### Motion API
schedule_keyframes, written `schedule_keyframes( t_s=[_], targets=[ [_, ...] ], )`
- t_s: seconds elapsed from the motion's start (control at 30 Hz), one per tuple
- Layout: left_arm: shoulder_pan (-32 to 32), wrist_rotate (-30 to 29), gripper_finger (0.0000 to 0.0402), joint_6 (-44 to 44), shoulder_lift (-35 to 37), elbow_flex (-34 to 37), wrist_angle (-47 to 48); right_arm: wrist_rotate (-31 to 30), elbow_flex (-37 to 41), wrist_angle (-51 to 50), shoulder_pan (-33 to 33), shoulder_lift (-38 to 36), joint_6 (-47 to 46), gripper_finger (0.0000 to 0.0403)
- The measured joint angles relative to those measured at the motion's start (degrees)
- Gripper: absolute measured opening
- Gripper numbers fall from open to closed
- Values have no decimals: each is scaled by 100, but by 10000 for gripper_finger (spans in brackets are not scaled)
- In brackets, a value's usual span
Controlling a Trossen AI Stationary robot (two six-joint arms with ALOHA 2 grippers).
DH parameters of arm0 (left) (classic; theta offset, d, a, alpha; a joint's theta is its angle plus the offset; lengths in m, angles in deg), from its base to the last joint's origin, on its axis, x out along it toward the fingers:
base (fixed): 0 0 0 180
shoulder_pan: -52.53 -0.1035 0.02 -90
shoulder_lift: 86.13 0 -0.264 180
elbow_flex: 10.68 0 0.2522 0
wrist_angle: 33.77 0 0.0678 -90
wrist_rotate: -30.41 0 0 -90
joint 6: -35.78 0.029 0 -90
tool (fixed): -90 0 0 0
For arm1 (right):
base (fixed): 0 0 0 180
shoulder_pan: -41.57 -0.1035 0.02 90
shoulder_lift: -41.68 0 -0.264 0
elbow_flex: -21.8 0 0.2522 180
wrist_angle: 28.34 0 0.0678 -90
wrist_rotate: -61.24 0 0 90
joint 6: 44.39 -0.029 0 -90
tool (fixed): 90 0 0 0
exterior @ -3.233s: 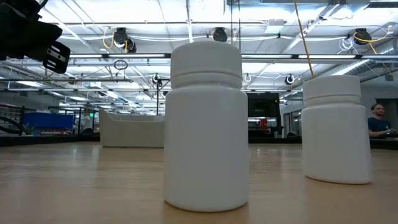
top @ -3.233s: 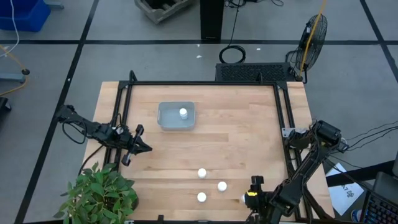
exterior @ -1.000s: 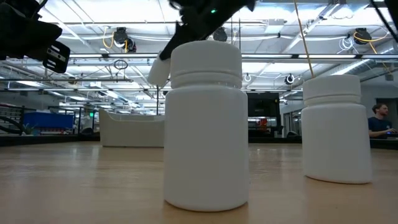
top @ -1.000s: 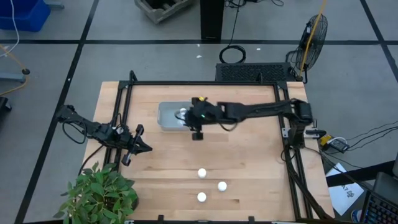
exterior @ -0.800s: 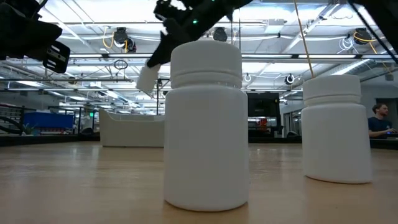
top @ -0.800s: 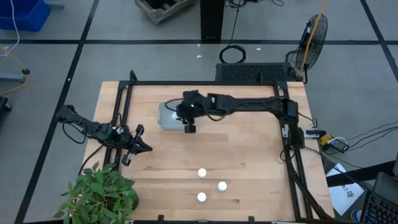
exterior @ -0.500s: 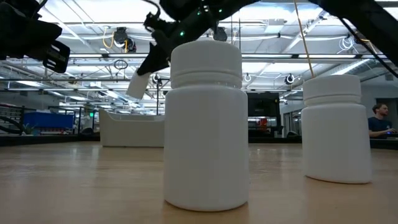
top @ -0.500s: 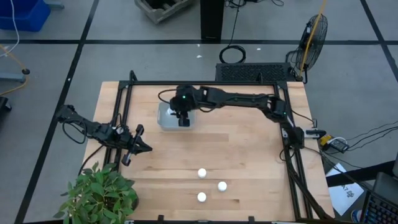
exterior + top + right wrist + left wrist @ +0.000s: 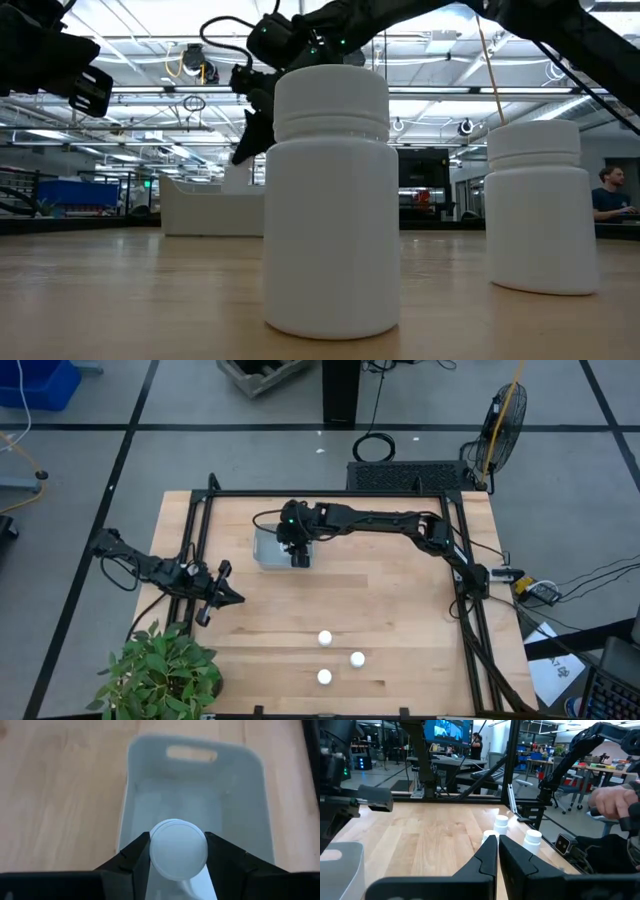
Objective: Pick and place pill bottles into a basket
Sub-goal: Put the white medicine bottle into the gray basket
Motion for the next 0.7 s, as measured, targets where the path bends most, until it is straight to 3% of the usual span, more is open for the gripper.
schedule_keyframes(
  t_s=[0.27,0.7],
  targets=[
    [2,0,24,0,0,0,2,-8,20,-615,-118,0,3,150],
    [2,0,24,0,0,0,1,-5,793,59,-101,-13,-30,158]
  ],
)
